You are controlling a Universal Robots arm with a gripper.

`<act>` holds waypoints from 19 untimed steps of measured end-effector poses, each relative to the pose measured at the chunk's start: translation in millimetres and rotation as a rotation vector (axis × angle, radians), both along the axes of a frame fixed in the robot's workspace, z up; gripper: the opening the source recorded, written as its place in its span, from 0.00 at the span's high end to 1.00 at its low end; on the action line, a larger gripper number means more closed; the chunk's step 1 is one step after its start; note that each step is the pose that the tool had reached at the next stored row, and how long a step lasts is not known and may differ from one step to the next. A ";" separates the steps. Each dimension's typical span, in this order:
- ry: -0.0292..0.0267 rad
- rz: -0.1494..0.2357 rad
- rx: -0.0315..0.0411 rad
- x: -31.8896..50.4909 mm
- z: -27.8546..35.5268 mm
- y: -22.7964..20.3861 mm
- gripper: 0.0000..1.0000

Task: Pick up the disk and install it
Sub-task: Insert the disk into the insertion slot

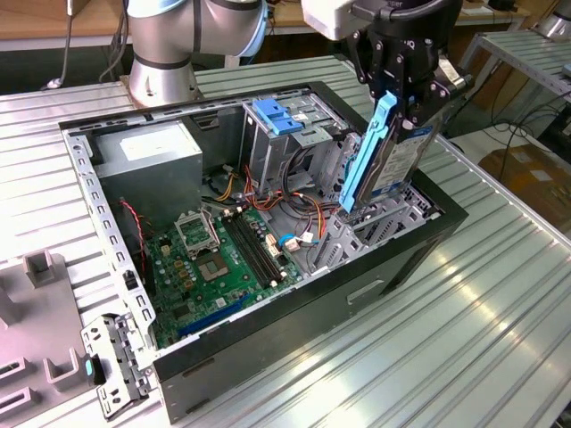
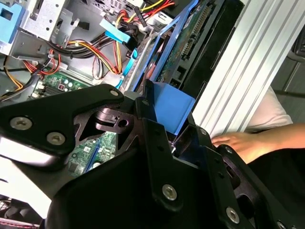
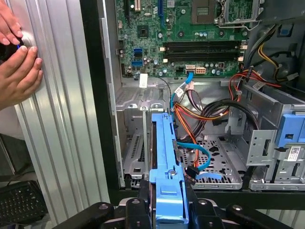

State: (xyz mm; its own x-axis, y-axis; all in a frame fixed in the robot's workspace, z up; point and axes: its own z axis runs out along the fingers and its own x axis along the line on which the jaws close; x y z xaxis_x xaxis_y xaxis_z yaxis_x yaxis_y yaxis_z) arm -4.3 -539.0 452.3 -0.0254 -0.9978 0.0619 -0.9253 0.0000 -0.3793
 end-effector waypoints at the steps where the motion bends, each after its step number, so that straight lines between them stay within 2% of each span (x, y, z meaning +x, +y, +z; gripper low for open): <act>1: -0.0025 0.004 0.0001 0.0 -0.9 -0.5 0.63; 3: -0.0113 0.018 0.0003 0.0 -3.1 -2.1 0.63; 5: -0.0176 0.018 0.0067 -0.3 -6.7 -5.8 0.63; 6: -0.0230 0.018 0.0095 -1.0 -8.6 -6.3 0.63; 9: -0.0424 0.018 0.0100 -1.8 -13.0 -6.5 0.63; 13: -0.0454 0.018 0.0099 -2.5 -13.7 -6.6 0.63; 14: -0.0468 0.018 0.0101 -5.1 -13.9 -6.6 0.63; 19: -0.0499 0.018 0.0097 -5.2 -18.8 -6.7 0.63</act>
State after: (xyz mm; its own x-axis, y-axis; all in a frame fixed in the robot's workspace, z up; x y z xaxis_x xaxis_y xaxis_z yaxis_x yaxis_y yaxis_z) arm -9.5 -545.6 433.5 -0.0104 -0.9986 0.0513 -0.9051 -0.0124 -0.4251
